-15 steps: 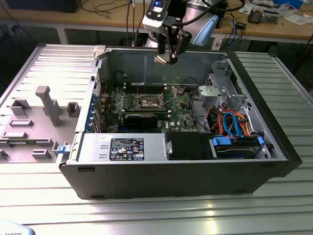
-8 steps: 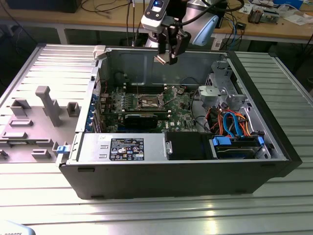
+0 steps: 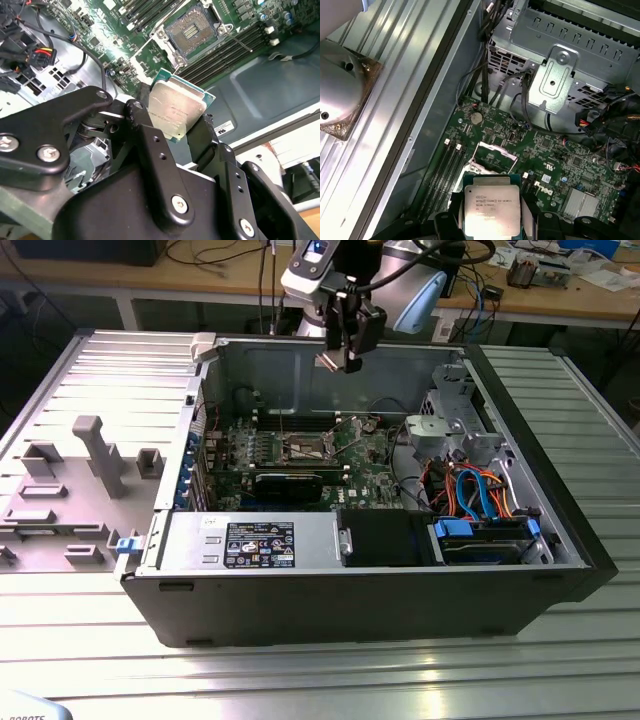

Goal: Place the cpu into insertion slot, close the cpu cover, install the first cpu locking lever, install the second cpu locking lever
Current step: 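Place the cpu into insertion slot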

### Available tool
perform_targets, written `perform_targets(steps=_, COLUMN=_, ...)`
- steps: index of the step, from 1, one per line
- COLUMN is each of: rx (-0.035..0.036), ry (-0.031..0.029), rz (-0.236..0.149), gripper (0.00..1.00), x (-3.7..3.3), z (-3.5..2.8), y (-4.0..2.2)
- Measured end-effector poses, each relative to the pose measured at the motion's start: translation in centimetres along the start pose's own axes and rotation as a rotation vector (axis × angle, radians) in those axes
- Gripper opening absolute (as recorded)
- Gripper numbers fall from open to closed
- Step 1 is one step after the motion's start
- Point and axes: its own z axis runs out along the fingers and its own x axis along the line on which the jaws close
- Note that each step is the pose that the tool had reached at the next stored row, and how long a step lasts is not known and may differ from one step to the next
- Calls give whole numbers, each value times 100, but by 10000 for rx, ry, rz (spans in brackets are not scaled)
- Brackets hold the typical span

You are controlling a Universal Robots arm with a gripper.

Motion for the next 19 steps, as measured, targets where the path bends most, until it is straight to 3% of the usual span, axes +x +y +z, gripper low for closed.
perform_targets(steps=13, rx=-1, ry=-5, rz=52, gripper=54, x=0, z=0, y=0)
perform_targets(steps=19, rx=-9, ry=-46, rz=506, gripper=54, x=0, z=0, y=0)
